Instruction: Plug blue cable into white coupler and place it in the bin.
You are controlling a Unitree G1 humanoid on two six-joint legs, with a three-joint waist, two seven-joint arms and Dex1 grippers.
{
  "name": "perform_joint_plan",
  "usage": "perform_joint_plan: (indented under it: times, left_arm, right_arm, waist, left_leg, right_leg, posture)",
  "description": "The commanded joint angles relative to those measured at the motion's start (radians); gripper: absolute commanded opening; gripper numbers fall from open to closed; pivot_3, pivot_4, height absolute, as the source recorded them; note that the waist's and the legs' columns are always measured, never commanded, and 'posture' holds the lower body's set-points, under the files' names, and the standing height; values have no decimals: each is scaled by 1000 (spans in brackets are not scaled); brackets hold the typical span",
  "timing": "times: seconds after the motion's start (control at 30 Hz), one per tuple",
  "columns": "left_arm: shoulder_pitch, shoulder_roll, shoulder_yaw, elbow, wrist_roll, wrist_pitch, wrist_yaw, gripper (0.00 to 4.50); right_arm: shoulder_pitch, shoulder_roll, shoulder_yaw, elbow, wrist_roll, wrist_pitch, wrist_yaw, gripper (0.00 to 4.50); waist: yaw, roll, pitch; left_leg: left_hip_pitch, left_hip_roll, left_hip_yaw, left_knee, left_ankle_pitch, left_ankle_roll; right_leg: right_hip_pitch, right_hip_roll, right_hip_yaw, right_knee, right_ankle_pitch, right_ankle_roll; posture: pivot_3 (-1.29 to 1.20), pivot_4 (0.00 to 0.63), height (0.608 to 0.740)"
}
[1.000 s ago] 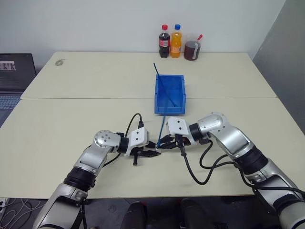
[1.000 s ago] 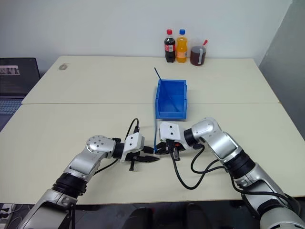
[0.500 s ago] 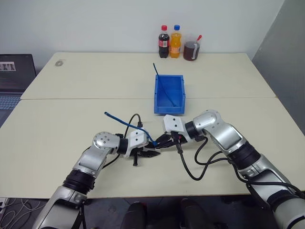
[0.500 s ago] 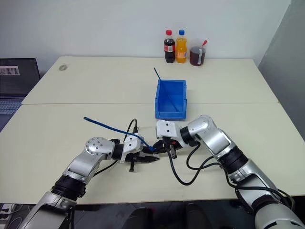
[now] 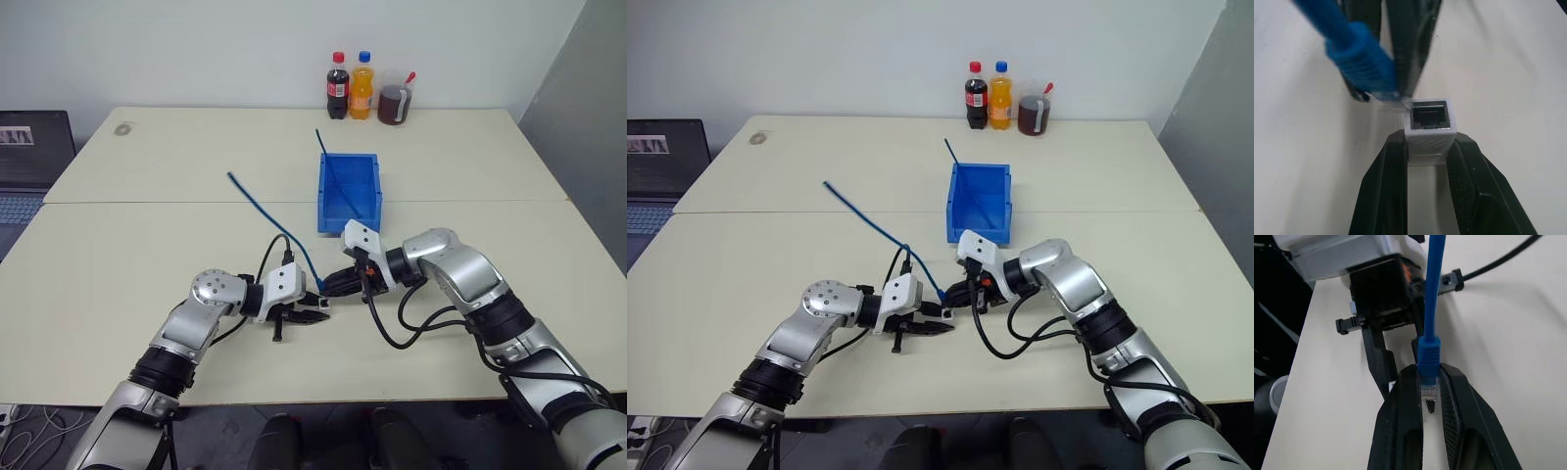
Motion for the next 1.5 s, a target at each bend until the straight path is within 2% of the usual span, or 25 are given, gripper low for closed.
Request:
perform_joint_plan:
  times: [0.03,0.43,0.6,0.97,1.2,1.5]
  left_arm:
    - [-17,11,15,-10,3,-19,-6,778]
    - [-26,6,32,16,-8,-4,-3,778]
    - [-29,5,28,32,-9,-15,-16,778]
    - [-36,7,23,16,-16,-10,-45,778]
    - [-45,7,24,18,-12,-8,-57,778]
    - [-45,10,24,18,-9,-8,-63,778]
  right_arm:
    - [17,2,-30,-61,32,25,-15,244]
    - [86,37,-126,-227,142,135,-123,244]
    - [204,40,-124,-298,127,38,-172,244]
    - [260,86,-125,-222,95,-100,-244,244]
    - [276,71,-96,-192,68,-173,-220,244]
    - [273,58,-100,-194,86,-160,-188,244]
  waist:
    - [-1,0,0]
    - [0,0,0]
    - [0,0,0]
    - [-1,0,0]
    - [0,0,0]
    - [-1,0,0]
  left_leg:
    - [0,0,0,0,0,0]
    - [0,0,-1,0,0,0]
    - [-1,0,-1,0,0,0]
    - [-1,0,0,1,0,0]
    - [-1,0,0,0,0,0]
    - [-1,0,0,0,0,0]
  right_leg:
    - [0,0,0,0,0,0]
    - [0,0,0,0,0,0]
    - [0,0,0,0,0,0]
    - [0,1,0,-1,0,0]
    - [0,1,0,-1,0,0]
    - [0,1,0,0,0,0]
  posture:
    - [0,150,740]
    - [0,150,740]
    - [0,150,740]
    - [0,150,740]
    - [0,150,740]
    - [0,150,740]
